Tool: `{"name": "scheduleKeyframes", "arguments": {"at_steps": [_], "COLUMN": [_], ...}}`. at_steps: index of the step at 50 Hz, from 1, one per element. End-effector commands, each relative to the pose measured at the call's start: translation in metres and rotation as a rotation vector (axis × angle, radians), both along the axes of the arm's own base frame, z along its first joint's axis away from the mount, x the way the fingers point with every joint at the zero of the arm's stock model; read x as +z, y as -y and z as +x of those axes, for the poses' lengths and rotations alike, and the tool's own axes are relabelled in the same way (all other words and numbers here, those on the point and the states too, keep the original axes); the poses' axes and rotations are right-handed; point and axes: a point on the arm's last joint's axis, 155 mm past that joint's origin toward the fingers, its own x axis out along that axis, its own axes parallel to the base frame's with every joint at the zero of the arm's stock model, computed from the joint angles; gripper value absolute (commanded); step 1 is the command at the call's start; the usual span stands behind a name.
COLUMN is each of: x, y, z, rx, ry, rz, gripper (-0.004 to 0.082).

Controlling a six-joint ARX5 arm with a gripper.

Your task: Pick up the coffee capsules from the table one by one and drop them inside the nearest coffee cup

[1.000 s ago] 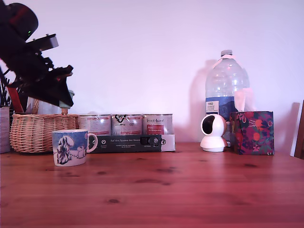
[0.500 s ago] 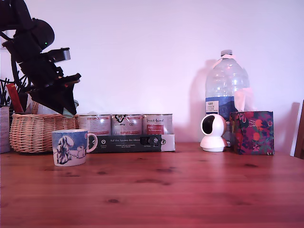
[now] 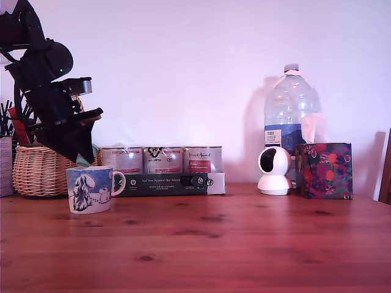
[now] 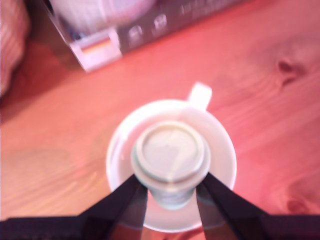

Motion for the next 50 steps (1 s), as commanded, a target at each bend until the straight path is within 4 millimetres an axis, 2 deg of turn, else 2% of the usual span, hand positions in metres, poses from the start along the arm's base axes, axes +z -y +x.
{"name": "scheduleKeyframes", "arguments": {"at_steps": [1, 30, 32, 34, 38, 40, 42, 50], "x": [-0.0080, -0.0083, -0.0082, -0.0077, -0.0072, -0.0075, -0.0076, -0.0055], "y": [0.0026, 0.0035, 0.0033, 0.0029, 0.0008, 0.0004, 0.0003, 0.0014], "z": [0.0006, 0.0000, 0.0001, 0.0013, 0.0038, 0.0035, 0.0034, 0.0065], "rx": [-0.012, -0.011, -0.011, -0.009, 0.027, 0.034, 0.033, 0.030], "ry": [-0.014, -0.017, -0.017, -0.012, -0.012, -0.015, -0.016, 0.000], "rz": [0.005, 0.004, 0.005, 0.005, 0.000, 0.000, 0.000, -0.005], "gripper": [0.0128, 0.0136, 0.0191, 0.0299, 0.0624, 0.0710, 0.0747, 0.0747]}}
